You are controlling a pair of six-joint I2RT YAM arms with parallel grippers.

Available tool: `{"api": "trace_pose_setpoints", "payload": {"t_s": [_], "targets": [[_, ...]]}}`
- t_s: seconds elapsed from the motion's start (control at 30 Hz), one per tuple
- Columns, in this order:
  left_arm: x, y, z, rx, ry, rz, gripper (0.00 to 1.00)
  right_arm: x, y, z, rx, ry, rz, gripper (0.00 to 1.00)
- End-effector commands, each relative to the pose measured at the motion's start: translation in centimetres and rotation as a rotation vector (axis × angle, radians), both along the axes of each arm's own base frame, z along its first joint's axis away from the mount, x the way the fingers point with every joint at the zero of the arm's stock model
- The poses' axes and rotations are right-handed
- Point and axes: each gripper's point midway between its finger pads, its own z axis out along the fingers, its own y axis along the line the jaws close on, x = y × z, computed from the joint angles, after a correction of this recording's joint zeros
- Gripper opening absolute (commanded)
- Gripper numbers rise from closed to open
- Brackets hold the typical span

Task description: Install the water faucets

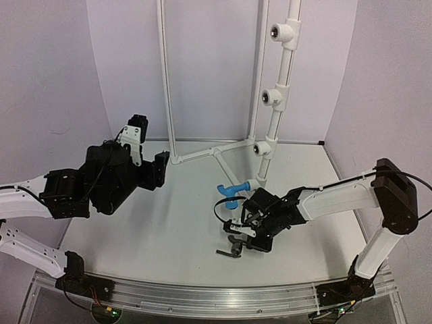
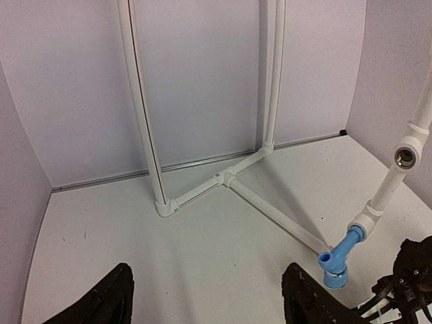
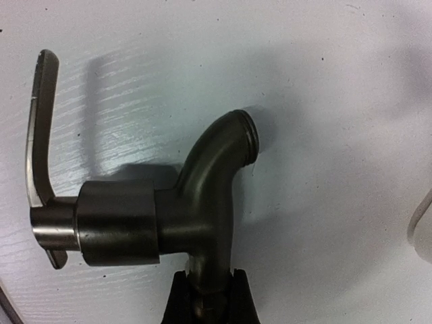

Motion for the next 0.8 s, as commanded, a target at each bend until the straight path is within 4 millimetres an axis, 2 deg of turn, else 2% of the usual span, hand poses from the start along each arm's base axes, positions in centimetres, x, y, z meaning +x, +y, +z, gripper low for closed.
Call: {"api": "trace_pose_setpoints", "payload": {"t_s": [0.0,0.2,0.3,0.4,0.43,0.5,0.57,0.67,0.77], "targets": [[-0.8,-0.9,0.8,-0.019,0.025,-0.085,0.77,0.2,1.1,5.3,0.108,-0.030,0.008,0.00],[-2.4,-3.6,0.2,-0.051,0.147,-0.240,0.81,0.4,2.6,11.0,0.208,-0.061,0.033,0.00],[-3.9,-5.0,0.8,-0.142,0.205,-0.350,0.82,0.4,3.6,15.0,0.293,-0.092,0.064,0.00],[-5.5,-5.7,1.7,-0.242,0.272,-0.440,0.82,-0.6,4.6,19.8,0.414,-0.109,0.130,0.00],[-6.0,-5.9,2.1,-0.255,0.279,-0.473,0.83,-1.2,4.8,20.7,0.435,-0.088,0.152,0.00],[-7.3,-6.6,2.5,-0.238,0.292,-0.564,0.88,-2.9,5.0,21.8,0.468,-0.007,0.199,0.00],[-8.7,-7.2,2.7,-0.156,0.273,-0.640,0.90,-4.7,4.9,21.9,0.482,0.077,0.246,0.00],[-10.5,-8.3,2.2,0.059,0.202,-0.737,0.92,-7.1,4.2,21.1,0.470,0.191,0.303,0.00],[-11.2,-8.5,1.7,0.240,0.153,-0.795,0.93,-8.8,3.4,21.2,0.459,0.264,0.351,0.00]]}}
